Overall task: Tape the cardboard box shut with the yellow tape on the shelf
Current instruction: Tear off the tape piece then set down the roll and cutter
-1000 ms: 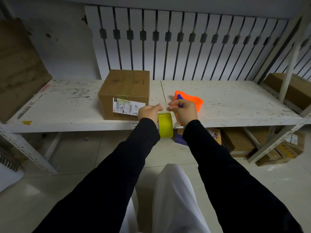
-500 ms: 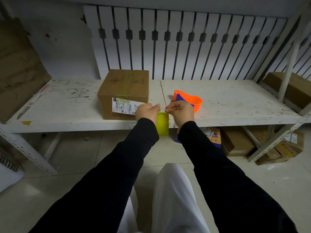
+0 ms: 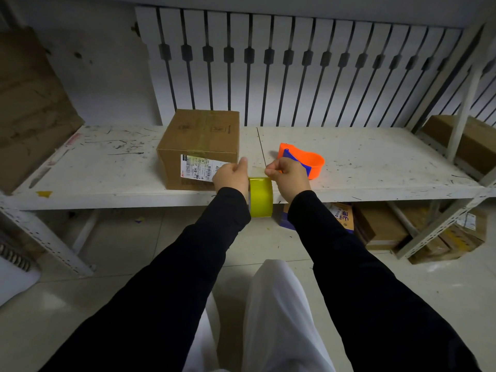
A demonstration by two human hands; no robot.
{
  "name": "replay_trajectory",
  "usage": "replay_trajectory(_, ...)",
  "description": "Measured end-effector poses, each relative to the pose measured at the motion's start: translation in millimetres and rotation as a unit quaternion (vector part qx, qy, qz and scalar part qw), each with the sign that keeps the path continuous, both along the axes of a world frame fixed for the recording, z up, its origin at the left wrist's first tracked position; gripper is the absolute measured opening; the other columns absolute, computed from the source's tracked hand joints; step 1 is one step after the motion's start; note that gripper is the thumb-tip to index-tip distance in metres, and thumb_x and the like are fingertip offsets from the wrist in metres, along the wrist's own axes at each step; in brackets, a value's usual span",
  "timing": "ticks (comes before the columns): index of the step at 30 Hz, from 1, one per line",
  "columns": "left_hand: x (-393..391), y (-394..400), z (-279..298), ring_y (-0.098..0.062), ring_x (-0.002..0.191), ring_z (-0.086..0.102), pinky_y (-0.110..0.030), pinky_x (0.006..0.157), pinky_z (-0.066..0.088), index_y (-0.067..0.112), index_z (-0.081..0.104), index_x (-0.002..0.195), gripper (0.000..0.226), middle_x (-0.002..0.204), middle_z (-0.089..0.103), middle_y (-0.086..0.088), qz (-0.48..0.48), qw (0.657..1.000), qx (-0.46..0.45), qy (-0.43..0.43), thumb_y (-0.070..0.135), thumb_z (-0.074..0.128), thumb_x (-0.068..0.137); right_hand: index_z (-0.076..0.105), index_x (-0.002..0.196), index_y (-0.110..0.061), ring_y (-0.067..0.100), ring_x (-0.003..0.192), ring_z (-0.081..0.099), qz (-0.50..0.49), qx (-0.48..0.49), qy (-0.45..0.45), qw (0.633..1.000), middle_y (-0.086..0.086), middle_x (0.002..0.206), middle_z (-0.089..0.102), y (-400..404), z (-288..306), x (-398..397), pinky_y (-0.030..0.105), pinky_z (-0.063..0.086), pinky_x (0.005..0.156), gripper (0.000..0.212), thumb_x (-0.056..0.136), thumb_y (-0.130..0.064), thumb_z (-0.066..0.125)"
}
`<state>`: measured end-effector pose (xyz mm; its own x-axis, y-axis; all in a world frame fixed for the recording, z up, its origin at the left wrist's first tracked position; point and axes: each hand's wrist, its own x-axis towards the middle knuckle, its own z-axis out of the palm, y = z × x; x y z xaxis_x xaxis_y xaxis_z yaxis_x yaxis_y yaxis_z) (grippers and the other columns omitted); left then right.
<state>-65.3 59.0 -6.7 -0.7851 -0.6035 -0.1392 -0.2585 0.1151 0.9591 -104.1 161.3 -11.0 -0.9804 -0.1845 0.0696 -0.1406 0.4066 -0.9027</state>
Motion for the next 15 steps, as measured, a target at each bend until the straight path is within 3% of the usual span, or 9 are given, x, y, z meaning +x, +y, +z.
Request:
replay_trajectory(1, 0.6, -0.1, 0.6, -0.028, 0.103, 0.06, -0.045, 0.095, 0.051, 0.013, 0.059, 0.102, 0.021, 0.103, 0.06, -0.009, -0.011, 0.999, 0.048, 0.016, 0.026, 0.043, 0.095, 0.058, 0.085, -0.011, 0.02, 0.093, 0.057, 0.0, 0.001, -0.001, 1.0, 0.006, 0.092, 0.061, 0.1, 0.3, -0.3, 0.035, 0.047, 0.092, 0.005, 0.089, -0.009, 0.057)
replay_trajectory(3, 2.3, -0.7, 2.4, -0.023, 0.103, 0.052, -0.041, 0.087, 0.053, 0.016, 0.051, 0.123, 0.034, 0.114, 0.05, -0.006, -0.072, 0.991, 0.103, 0.044, 0.009, 0.039, 0.093, 0.058, 0.085, -0.011, 0.02, 0.092, 0.056, 0.0, 0.007, 0.001, 1.0, 0.006, 0.091, 0.06, 0.1, 0.1, -0.7, 0.033, 0.047, 0.09, 0.005, 0.089, -0.009, 0.057)
replay_trajectory(5, 2.7, -0.2, 2.6, -0.023, 0.105, 0.047, -0.036, 0.075, 0.051, 0.018, 0.047, 0.128, 0.045, 0.117, 0.042, -0.003, -0.141, 0.985, 0.092, 0.043, 0.001, 0.038, 0.088, 0.059, 0.085, -0.011, 0.02, 0.091, 0.056, 0.0, 0.013, 0.004, 1.0, 0.006, 0.09, 0.06, -0.2, -0.4, -0.4, 0.031, 0.046, 0.088, 0.005, 0.089, -0.009, 0.056)
replay_trajectory(7, 1.5, 1.6, 3.0, -0.026, 0.118, 0.046, -0.041, 0.088, 0.052, 0.015, 0.05, 0.124, 0.04, 0.124, 0.043, -0.003, -0.177, 0.983, 0.045, 0.036, 0.001, 0.045, 0.087, 0.061, 0.087, -0.01, 0.02, 0.09, 0.056, -0.001, 0.017, 0.004, 1.0, 0.006, 0.089, 0.06, -0.4, -0.8, 0.3, 0.033, 0.047, 0.089, 0.005, 0.089, -0.008, 0.056)
replay_trajectory(9, -0.2, 2.5, 2.1, -0.024, 0.123, 0.046, -0.035, 0.101, 0.042, 0.008, 0.056, 0.118, 0.033, 0.132, 0.051, -0.009, -0.178, 0.983, 0.019, 0.049, 0.004, 0.057, 0.086, 0.064, 0.09, -0.005, 0.021, 0.089, 0.057, -0.003, 0.024, 0.009, 1.0, 0.006, 0.088, 0.061, -0.1, -1.6, 0.3, 0.034, 0.048, 0.09, 0.009, 0.088, -0.007, 0.055)
replay_trajectory(12, -0.5, 3.2, -1.2, -0.019, 0.101, 0.056, -0.031, 0.095, 0.044, 0.001, 0.061, 0.11, 0.027, 0.117, 0.063, -0.018, -0.176, 0.982, 0.005, 0.067, 0.008, 0.064, 0.084, 0.065, 0.092, -0.002, 0.021, 0.089, 0.058, -0.003, 0.031, 0.02, 0.999, 0.007, 0.087, 0.061, 0.3, -2.2, 0.4, 0.035, 0.049, 0.089, 0.011, 0.088, -0.007, 0.056)
replay_trajectory(15, -2.8, 0.1, -5.8, -0.021, 0.094, 0.056, -0.03, 0.085, 0.048, 0.001, 0.063, 0.106, 0.02, 0.101, 0.065, -0.014, -0.175, 0.982, -0.049, 0.06, 0.009, 0.059, 0.088, 0.061, 0.086, -0.009, 0.021, 0.088, 0.056, -0.006, 0.018, 0.012, 1.0, 0.007, 0.088, 0.061, 0.5, -2.9, 0.7, 0.033, 0.048, 0.087, 0.004, 0.088, -0.008, 0.057)
